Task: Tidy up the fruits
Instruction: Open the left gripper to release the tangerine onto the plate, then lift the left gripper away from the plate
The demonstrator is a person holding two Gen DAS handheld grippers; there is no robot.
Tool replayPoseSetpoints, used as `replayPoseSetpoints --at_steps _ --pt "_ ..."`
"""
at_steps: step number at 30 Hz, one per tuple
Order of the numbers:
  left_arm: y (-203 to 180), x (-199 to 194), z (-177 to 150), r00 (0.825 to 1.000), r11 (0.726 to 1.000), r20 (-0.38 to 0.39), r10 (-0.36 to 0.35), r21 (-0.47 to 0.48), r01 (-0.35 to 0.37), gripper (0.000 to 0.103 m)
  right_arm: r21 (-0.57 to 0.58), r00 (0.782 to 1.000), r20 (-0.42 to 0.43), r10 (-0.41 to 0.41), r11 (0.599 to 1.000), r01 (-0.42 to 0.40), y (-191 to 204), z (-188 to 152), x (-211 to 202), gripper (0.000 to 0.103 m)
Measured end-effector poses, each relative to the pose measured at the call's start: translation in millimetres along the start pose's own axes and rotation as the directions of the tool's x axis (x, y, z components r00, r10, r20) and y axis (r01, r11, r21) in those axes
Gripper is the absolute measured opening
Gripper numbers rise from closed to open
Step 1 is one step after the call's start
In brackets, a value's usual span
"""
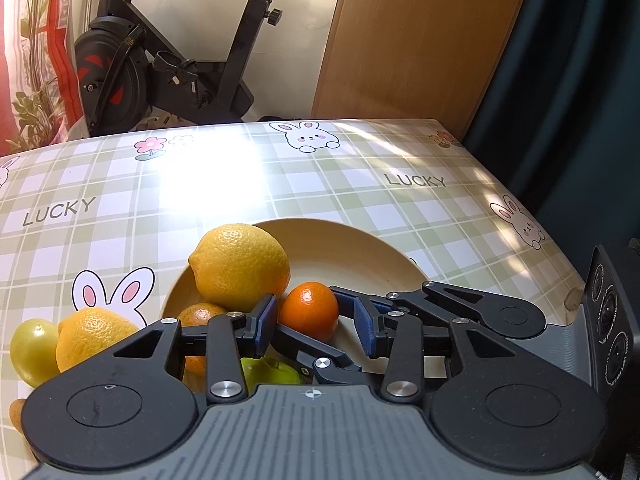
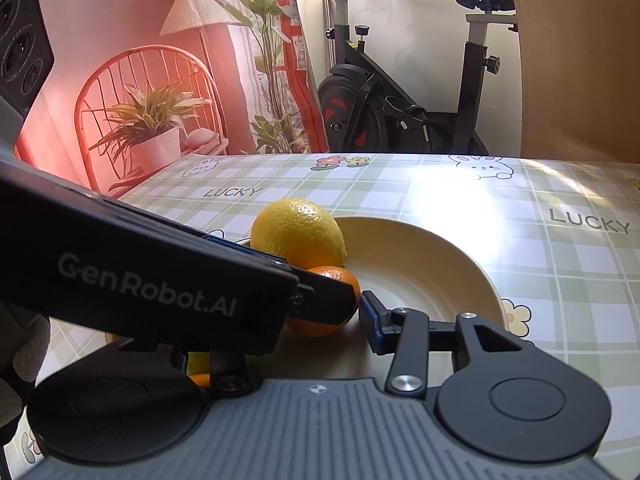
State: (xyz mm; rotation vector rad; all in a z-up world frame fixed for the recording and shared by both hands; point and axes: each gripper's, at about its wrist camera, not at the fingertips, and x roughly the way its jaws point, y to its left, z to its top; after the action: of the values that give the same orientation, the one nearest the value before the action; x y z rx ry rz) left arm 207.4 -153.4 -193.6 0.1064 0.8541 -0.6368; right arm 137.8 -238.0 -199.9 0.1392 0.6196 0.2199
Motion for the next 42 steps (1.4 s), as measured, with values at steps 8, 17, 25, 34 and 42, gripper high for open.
replayPoseSetpoints --at_steps 8,17,25,34,42 --pt "-1.5 -25.8 4.0 0.998 1.000 0.065 -0.008 -0.008 0.008 0.044 0.011 0.999 0.043 -0.006 1.000 0.005 -2.6 -3.3 -6.6 0.049" --pt "35.1 -60.4 -7.5 0.992 0.995 0.120 0.045 -0.091 -0.034 0.044 0.037 0.991 0.135 -0.019 0.999 0.014 -4.9 -7.4 -24.5 0.053" --pt "84.0 -88.8 -25.4 0.983 0.979 0.134 0.125 -0.178 -0.101 0.044 0.058 0.989 0.145 -0.031 0.998 0.023 -7.0 -8.0 -27.4 0.053" --pt "124.2 -120.2 -40.9 0.970 0.959 0.155 0.188 -0.243 -0.147 0.044 0.044 0.989 0.129 -0.070 0.997 0.065 -0.5 -6.0 -24.6 0.052" --pt "150.2 -133.7 -49.0 0.965 0.953 0.180 0.190 -0.272 -0.136 0.044 0.067 0.990 0.120 -0.069 0.996 0.062 9.8 -6.5 -36.5 0.052"
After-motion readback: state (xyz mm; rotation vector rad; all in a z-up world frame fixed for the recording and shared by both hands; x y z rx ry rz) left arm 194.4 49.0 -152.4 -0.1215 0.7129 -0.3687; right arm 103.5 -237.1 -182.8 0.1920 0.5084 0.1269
